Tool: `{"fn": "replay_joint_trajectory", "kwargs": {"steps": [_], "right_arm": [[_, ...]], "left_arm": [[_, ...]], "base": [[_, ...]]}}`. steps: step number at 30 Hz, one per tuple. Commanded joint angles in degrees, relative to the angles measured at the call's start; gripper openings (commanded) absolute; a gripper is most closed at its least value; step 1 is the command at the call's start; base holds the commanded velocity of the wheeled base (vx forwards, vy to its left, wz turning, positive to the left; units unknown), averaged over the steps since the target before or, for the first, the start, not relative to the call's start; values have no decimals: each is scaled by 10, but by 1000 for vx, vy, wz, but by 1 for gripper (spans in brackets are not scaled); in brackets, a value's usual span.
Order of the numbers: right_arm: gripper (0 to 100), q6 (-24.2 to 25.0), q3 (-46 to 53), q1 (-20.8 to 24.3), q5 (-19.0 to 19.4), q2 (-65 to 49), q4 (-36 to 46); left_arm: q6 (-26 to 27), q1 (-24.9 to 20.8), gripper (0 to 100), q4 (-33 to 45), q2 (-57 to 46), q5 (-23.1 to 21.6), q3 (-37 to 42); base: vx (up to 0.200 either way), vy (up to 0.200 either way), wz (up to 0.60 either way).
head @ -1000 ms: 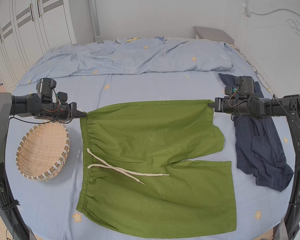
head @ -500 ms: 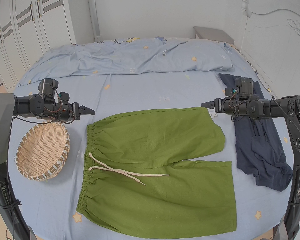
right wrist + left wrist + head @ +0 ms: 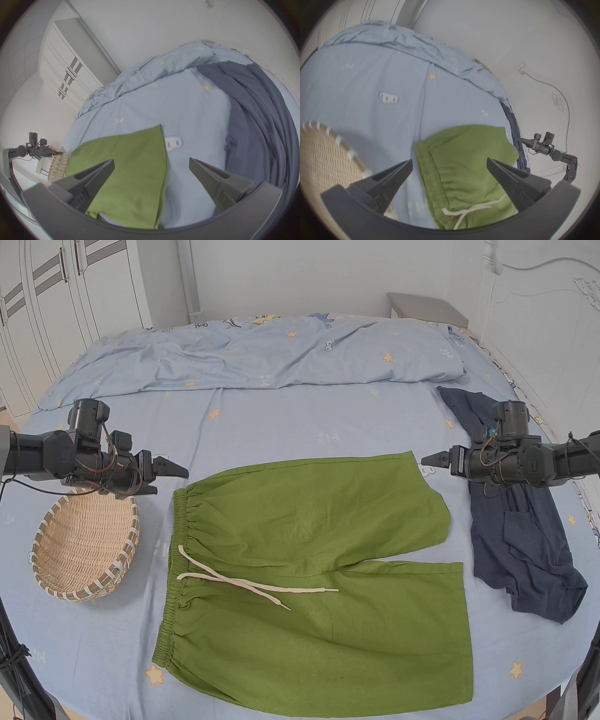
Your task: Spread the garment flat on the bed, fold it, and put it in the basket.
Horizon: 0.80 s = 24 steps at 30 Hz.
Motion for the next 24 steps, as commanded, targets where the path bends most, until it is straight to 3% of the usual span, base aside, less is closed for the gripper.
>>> {"fn": "replay_joint_trajectory", "kwargs": {"steps": [1,5,6,7,10,20,24], "right_arm": [[100,11,210,-18,28,-180,-10],[100,11,324,-28,63,-236,-55],[100,11,324,-28,63,-236,-55],[100,12,373,-30,65,-257,-85],[100,13,445,-31,65,-296,-115],[100,12,544,-22,65,-343,-118],[100,12,567,2,65,-368,-118]], "left_arm": [[-15,4,100,0,-124,-26,203],[-14,27,100,-5,-204,-94,355],[-14,27,100,-5,-204,-94,355],[-11,39,100,-6,-240,-127,415],[-9,54,100,-6,-284,-166,497],[29,44,100,-24,-342,-177,618],[99,43,100,-74,-328,-172,698]], "base": [[0,0,0],[0,0,0],[0,0,0],[0,0,0],[0,0,0],[0,0,0],[0,0,0]]}}
